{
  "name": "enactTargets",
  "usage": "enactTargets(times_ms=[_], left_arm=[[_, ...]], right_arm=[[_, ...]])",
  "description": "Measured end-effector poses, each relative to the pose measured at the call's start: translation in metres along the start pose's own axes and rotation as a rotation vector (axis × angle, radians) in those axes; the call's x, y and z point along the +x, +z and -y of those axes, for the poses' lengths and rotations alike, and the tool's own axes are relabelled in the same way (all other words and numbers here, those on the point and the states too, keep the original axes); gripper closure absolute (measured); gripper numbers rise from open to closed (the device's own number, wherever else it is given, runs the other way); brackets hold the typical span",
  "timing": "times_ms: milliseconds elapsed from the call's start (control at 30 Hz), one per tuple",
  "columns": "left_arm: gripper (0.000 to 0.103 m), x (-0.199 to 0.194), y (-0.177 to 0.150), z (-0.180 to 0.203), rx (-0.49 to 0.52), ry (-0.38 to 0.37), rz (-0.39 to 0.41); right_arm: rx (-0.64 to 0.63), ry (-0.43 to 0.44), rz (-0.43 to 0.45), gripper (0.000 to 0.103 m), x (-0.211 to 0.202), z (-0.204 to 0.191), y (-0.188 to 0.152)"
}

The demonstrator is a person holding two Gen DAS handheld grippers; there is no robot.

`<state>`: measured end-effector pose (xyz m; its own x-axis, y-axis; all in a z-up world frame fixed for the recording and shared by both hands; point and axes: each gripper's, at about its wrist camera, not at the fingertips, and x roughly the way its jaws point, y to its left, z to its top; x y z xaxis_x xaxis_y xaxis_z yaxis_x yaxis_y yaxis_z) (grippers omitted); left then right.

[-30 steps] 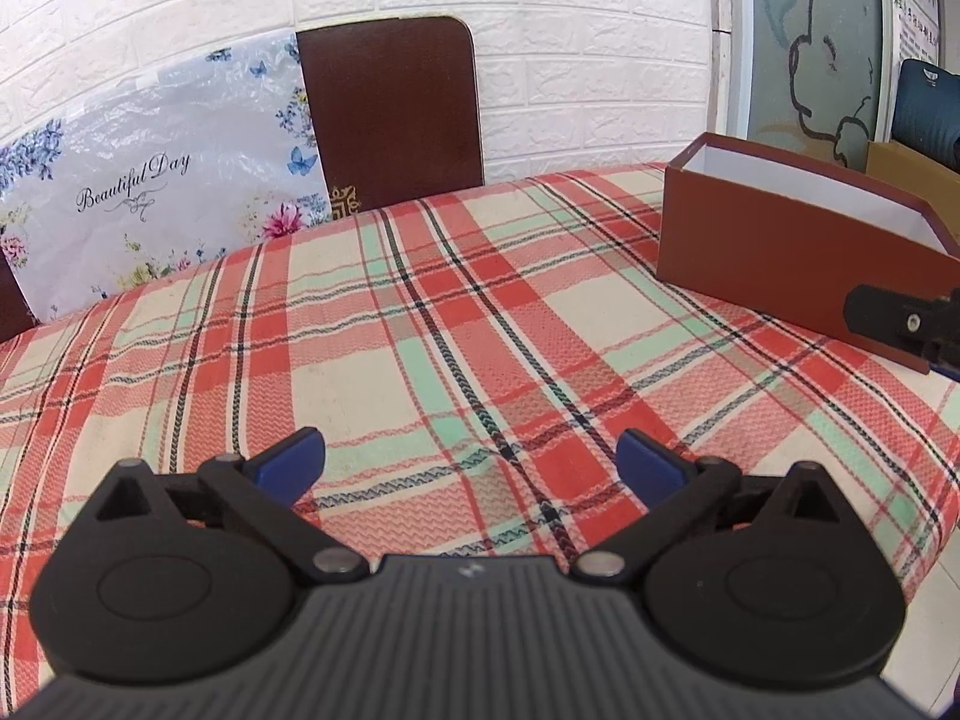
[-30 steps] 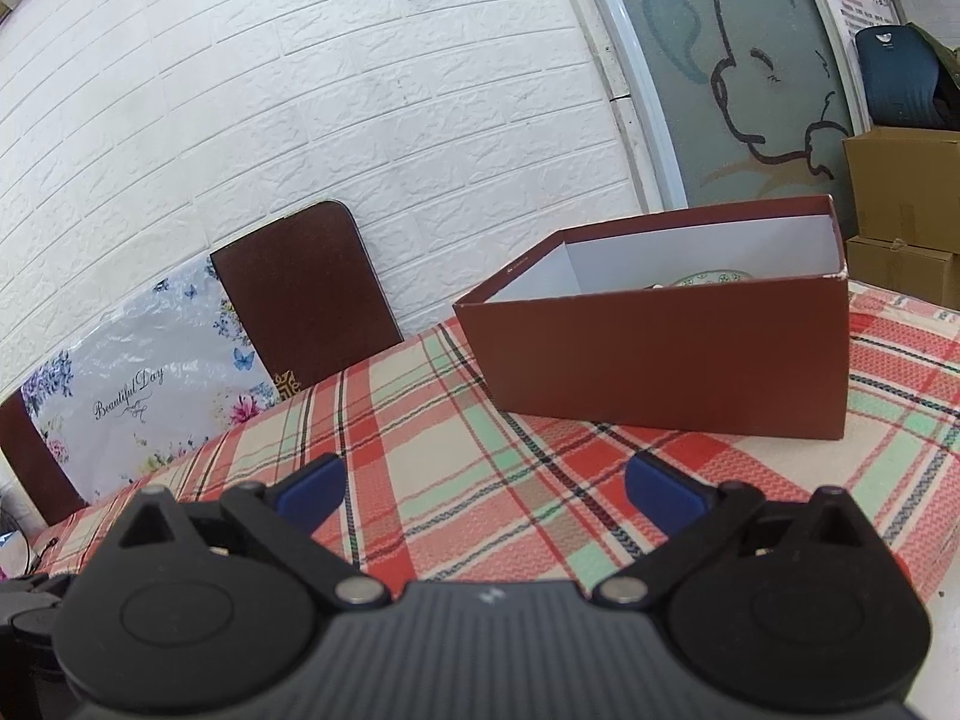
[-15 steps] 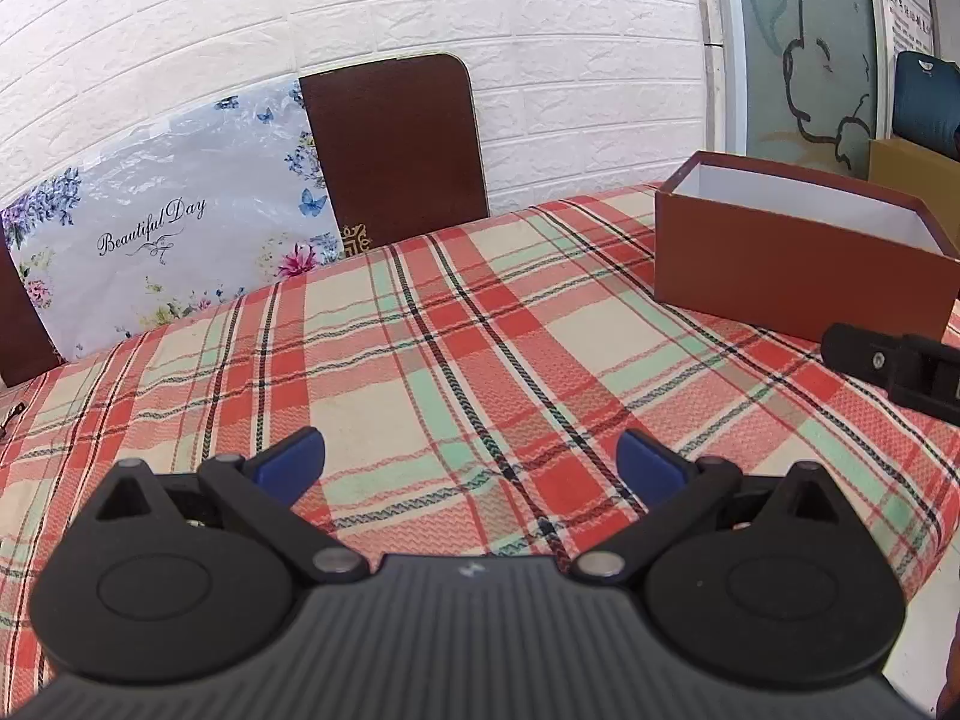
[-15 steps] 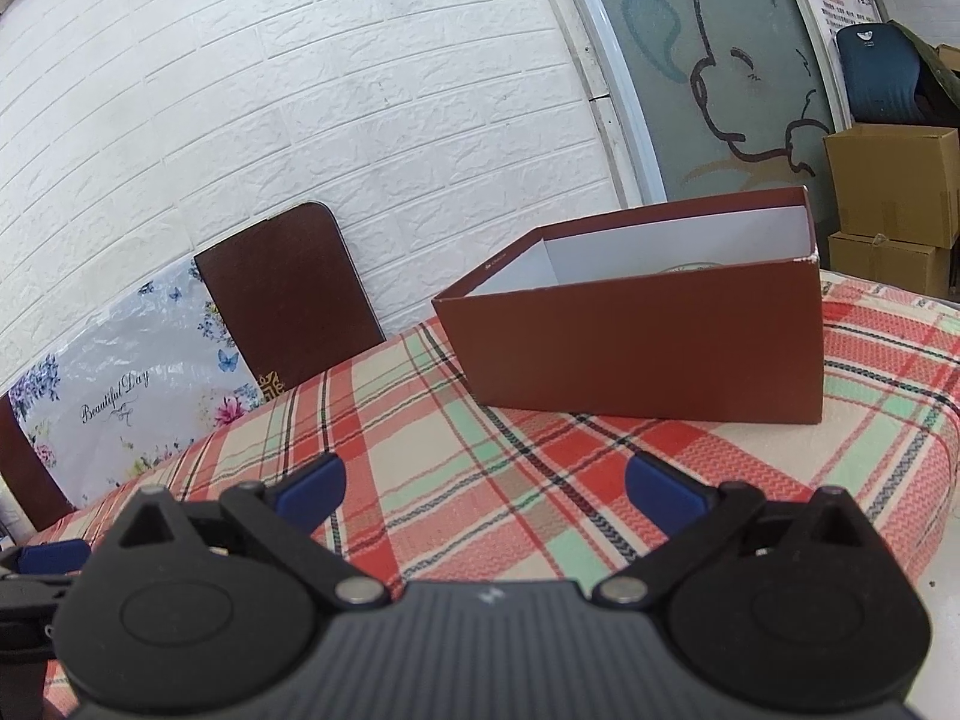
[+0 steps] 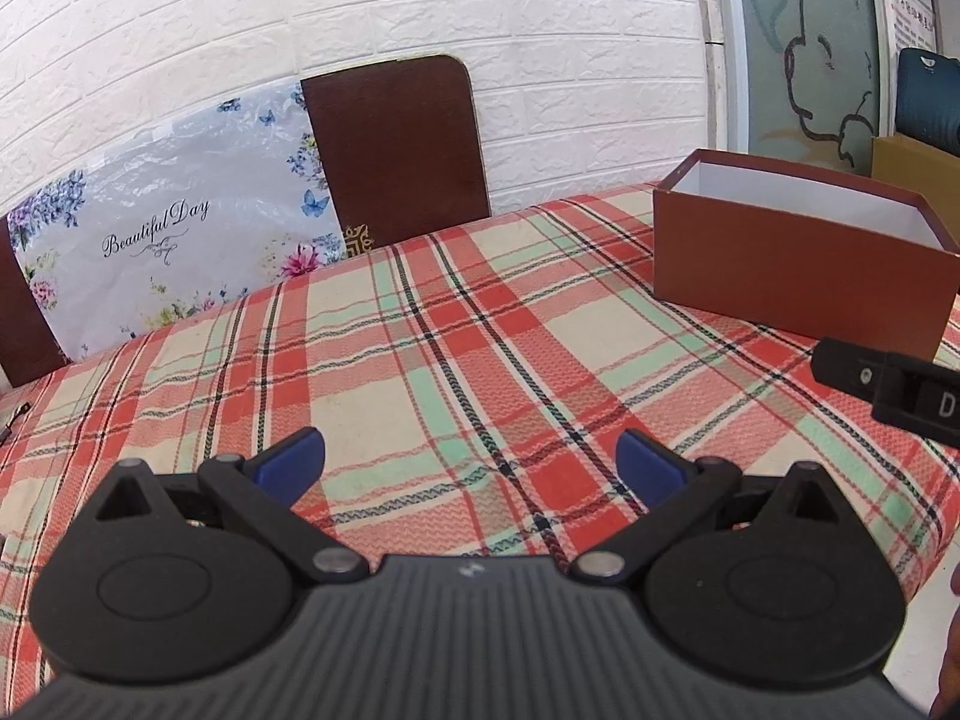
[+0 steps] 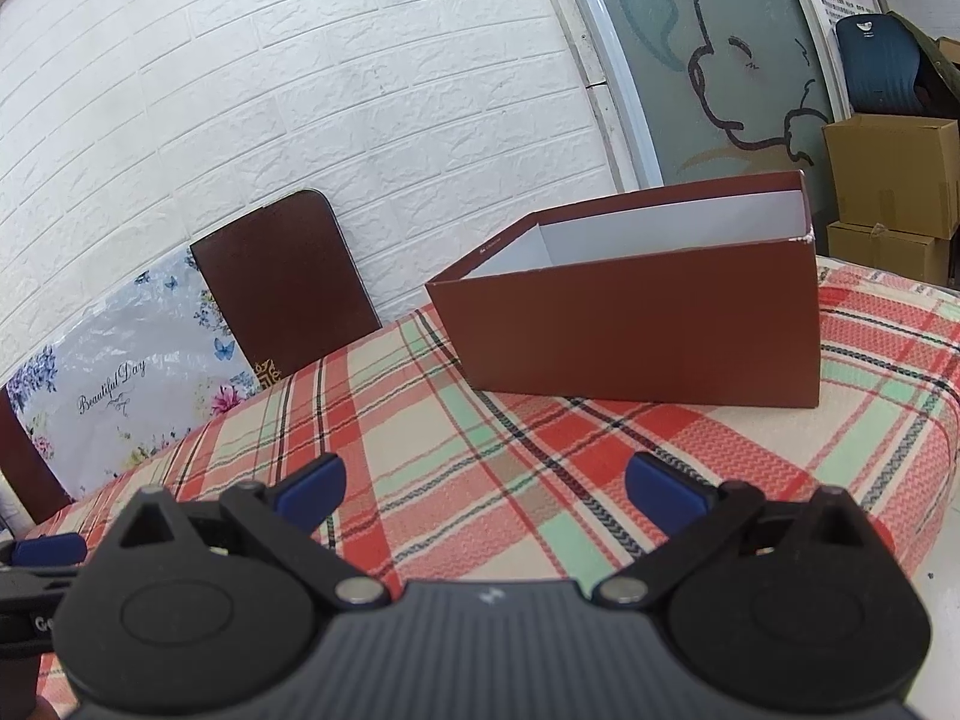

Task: Organize objects

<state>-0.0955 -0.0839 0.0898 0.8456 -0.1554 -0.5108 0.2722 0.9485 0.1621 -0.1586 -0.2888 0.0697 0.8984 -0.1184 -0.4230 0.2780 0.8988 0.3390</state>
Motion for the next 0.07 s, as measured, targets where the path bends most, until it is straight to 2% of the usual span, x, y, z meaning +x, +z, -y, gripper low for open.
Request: enactTargets(times_ms=[67], left_arm=[[0.000, 0.0000, 0.0001, 0.0007, 0.002, -0.020, -0.006]], right_arm=[[-0.004, 0.000, 0.000, 0.000, 0.0001, -0.0003, -0.0003]])
